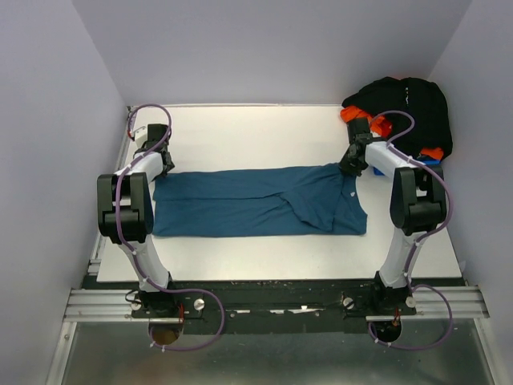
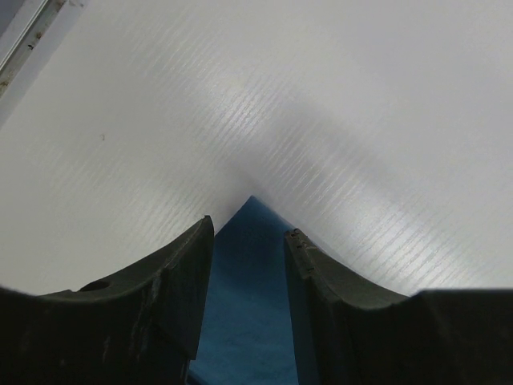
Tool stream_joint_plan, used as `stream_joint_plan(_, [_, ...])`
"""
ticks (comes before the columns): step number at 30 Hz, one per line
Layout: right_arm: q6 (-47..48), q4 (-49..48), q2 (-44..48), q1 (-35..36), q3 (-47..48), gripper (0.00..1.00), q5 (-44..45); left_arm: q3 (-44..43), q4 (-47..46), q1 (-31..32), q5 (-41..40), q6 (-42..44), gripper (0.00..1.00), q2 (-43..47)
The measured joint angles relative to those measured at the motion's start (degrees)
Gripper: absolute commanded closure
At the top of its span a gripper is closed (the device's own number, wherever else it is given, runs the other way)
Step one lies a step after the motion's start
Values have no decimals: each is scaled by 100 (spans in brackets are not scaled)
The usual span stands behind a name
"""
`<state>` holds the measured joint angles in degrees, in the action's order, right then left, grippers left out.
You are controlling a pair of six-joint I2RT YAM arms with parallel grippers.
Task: Fold and stack the t-shirts
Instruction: Fold the other side of the tshirt into a rectangle
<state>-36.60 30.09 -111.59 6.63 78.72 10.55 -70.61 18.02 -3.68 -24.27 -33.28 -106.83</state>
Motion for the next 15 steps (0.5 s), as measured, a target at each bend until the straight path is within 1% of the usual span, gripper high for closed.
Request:
stream_joint_plan(6, [-109, 17, 225, -11, -219, 99, 168, 0, -7, 0, 0, 0, 46, 0])
stream_joint_plan(9, [-140, 66, 396, -66, -330, 96, 203, 0, -17, -2, -2, 0, 46, 2])
stream_joint_plan(10, [-149, 74, 417, -85, -337, 89, 208, 0, -22, -2, -2, 0, 46, 7])
stream_joint_plan(11, [-164, 81, 422, -111, -337, 75, 212, 2, -26, -2, -2, 0, 46, 11])
stream_joint_plan(12, [-199, 92, 422, -131, -337, 66, 210, 4, -35, 0, -4, 0, 45, 26])
stream_joint_plan(15, [-197, 144, 387, -197, -334, 65, 190, 42, -74, 9, -7, 4, 44, 114])
